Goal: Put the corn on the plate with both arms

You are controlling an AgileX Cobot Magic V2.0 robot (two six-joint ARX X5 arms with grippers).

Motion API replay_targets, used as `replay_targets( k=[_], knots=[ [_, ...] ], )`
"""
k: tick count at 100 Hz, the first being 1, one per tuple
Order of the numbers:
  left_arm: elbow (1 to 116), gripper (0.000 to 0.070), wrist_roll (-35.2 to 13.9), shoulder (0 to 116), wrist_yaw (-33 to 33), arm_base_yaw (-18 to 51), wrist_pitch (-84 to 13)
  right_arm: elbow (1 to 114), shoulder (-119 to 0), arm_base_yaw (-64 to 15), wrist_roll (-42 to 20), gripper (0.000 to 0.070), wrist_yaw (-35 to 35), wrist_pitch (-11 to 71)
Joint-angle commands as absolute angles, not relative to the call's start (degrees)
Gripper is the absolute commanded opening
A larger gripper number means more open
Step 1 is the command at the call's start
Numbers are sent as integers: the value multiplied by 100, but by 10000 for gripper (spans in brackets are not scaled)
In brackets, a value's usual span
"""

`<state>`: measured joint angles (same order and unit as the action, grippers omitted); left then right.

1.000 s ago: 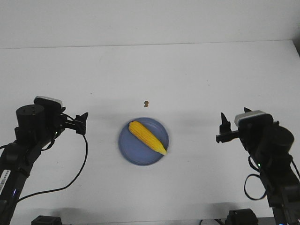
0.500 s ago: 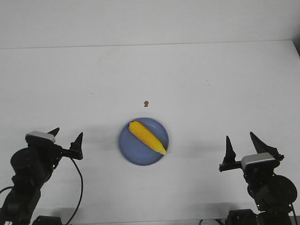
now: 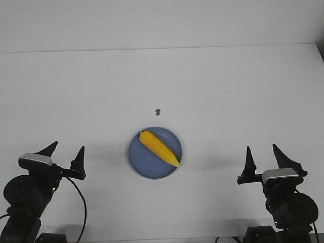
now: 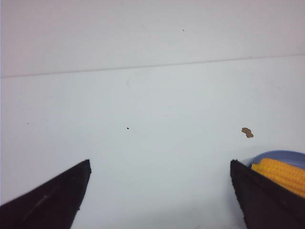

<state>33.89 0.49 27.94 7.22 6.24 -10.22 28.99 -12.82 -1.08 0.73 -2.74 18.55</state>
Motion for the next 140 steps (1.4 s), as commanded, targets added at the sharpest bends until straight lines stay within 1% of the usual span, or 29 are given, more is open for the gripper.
replay_targets(
  k=[1,7,8,10,11,15,19,25,28,30,32,70,140],
  knots=[
    [3409,582,16,2762,709,628,-934,2952,-1275,-106,-1,485,-255,1798],
    [3409,575,19,2757,707,628,-932,2952,-1275,-106,-3,377,-255,1802],
    [3409,570,19,2755,705,628,-934,2954,-1275,-106,-3,345,-255,1802],
    [3409,553,23,2751,705,628,-934,2954,-1275,-106,-3,314,-255,1802],
    [3409,535,25,2749,705,628,-937,2954,-1275,-106,-1,281,-252,1802],
    [3409,437,32,2749,705,628,-937,2954,-1275,-104,-1,210,-250,1800],
    [3409,307,30,2749,707,628,-937,2954,-1275,-106,-1,132,-226,1798],
    [3409,115,32,2749,707,628,-937,2954,-1275,-106,-3,64,-139,1800],
    [3409,39,32,2749,707,628,-937,2954,-1275,-106,-3,36,-123,1802],
    [3409,0,30,2749,707,628,-937,2954,-1275,-104,-3,22,-123,1802],
    [3409,0,30,2749,707,628,-937,2954,-1275,-106,-5,14,-123,1800],
    [3409,13,34,2727,707,628,-932,2954,-1275,-106,-3,15,-126,1800],
    [3409,13,36,2714,707,628,-930,2954,-1275,-106,-3,15,-126,1800]
  ],
)
